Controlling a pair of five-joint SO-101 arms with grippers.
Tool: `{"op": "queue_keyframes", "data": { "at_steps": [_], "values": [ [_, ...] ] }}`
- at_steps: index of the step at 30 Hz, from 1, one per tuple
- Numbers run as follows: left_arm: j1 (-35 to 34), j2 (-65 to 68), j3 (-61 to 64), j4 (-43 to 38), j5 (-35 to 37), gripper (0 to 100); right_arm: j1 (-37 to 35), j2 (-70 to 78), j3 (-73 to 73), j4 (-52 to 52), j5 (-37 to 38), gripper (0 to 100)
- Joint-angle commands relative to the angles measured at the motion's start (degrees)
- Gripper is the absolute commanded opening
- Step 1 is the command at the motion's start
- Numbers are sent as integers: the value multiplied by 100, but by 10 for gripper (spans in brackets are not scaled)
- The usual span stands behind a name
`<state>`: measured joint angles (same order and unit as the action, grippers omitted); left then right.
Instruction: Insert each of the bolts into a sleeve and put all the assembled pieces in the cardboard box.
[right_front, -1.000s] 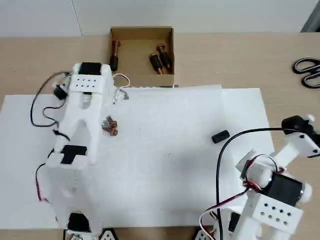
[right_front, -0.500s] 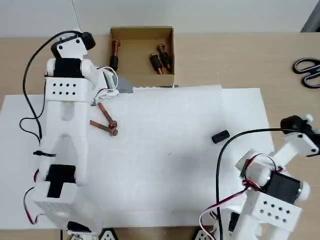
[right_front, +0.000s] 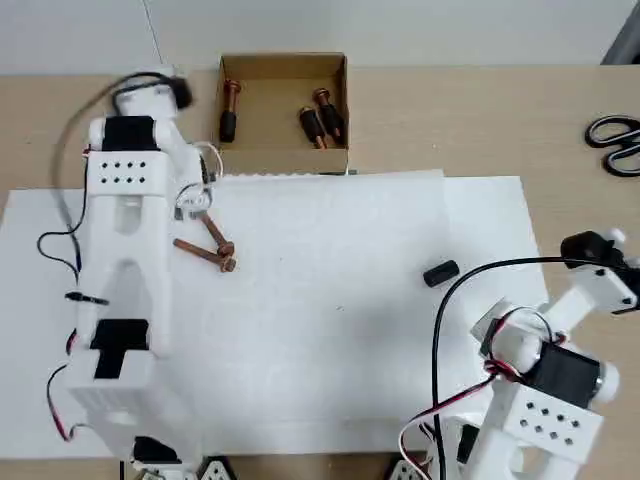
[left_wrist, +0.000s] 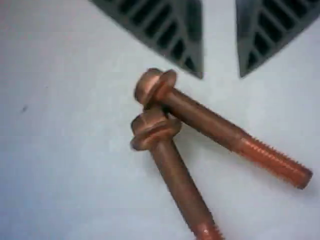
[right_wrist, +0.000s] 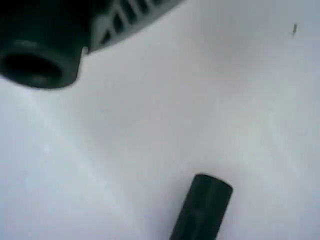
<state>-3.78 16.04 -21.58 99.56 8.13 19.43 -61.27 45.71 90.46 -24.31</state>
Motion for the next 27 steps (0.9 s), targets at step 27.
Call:
{"op": "queue_keyframes", "data": {
  "at_steps": [27],
  "values": [
    [-237, 809, -22, 35, -9275, 6, 48, -84, -62, -400, 53, 2]
  ]
}}
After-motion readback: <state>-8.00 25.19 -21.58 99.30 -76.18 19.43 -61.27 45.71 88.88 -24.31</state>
